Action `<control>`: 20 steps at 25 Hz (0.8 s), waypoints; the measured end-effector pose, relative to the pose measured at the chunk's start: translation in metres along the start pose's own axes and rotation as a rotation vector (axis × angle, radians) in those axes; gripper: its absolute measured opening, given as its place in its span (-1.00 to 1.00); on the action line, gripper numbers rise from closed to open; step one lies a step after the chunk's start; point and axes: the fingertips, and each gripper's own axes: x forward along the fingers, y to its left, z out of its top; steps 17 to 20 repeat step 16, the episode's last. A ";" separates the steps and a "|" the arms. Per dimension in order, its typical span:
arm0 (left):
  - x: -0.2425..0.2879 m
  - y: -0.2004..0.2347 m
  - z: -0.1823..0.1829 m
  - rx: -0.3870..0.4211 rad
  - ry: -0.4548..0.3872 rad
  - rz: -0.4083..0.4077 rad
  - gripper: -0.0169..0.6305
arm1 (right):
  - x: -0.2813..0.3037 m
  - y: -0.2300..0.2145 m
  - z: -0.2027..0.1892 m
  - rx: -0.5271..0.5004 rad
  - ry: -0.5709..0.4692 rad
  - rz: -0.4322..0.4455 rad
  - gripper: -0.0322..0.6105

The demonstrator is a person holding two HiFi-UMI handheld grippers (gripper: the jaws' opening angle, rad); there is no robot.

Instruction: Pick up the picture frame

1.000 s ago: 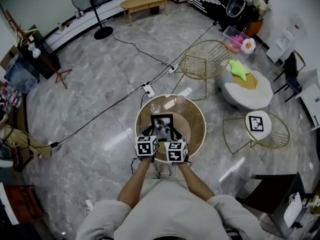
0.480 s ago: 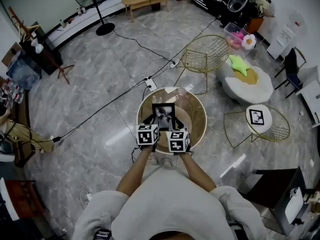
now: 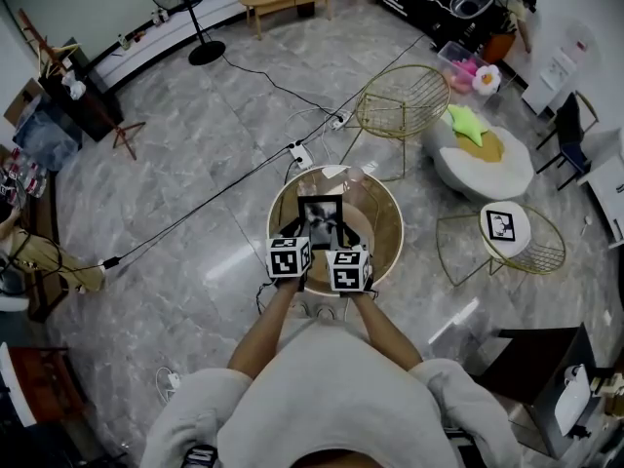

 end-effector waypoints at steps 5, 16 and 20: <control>0.002 -0.002 0.000 -0.001 0.000 0.002 -0.72 | 0.000 -0.002 0.000 0.001 0.005 0.002 -0.68; 0.005 -0.006 0.001 0.006 0.002 0.002 -0.72 | 0.002 -0.007 -0.003 -0.001 0.010 0.003 -0.68; 0.005 -0.006 0.001 0.006 0.002 0.002 -0.72 | 0.002 -0.007 -0.003 -0.001 0.010 0.003 -0.68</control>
